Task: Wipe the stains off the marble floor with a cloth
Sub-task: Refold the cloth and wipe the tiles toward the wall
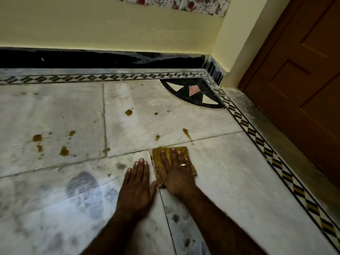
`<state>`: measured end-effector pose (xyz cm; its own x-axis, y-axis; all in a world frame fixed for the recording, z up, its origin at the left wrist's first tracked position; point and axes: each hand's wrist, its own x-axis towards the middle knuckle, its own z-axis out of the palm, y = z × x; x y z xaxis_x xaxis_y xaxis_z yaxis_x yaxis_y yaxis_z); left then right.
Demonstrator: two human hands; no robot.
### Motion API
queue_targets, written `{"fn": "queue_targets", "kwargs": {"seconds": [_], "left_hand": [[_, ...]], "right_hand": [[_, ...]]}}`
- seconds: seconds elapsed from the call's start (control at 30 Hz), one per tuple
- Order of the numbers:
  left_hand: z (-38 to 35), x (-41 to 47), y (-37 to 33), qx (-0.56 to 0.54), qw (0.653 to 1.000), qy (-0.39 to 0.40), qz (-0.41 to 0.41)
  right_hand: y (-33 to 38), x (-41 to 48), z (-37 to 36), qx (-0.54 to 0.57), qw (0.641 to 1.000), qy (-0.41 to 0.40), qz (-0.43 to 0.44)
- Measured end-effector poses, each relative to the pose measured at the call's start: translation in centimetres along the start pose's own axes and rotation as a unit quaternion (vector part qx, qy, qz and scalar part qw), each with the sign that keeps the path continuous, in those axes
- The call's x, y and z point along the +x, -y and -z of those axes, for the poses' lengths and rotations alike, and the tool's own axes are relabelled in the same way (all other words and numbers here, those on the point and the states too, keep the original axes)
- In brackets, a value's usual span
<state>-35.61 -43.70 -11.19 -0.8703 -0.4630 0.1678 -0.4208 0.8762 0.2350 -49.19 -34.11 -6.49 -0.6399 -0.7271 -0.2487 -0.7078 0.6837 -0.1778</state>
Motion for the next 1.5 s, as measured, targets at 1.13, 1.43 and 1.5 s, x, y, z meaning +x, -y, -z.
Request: {"fn": "queue_targets", "kwargs": {"seconds": [1.13,1.43,1.5], "left_hand": [[5.6,-3.7,-1.6,-0.076,0.944,0.302,0.109],[8.3,-2.7,-0.3,-0.121,0.915,0.375,0.087],[8.5,-2.4,0.4,-0.125,0.909,0.393,0.067]], "right_hand": [[-1.8,-1.0,5.6,-0.109,0.958,0.263,0.026],[0.1,-12.5,11.7,-0.131,0.896,0.417,0.074],[-2.5,-12.4,10.6,-0.131,0.919,0.364,0.079]]}}
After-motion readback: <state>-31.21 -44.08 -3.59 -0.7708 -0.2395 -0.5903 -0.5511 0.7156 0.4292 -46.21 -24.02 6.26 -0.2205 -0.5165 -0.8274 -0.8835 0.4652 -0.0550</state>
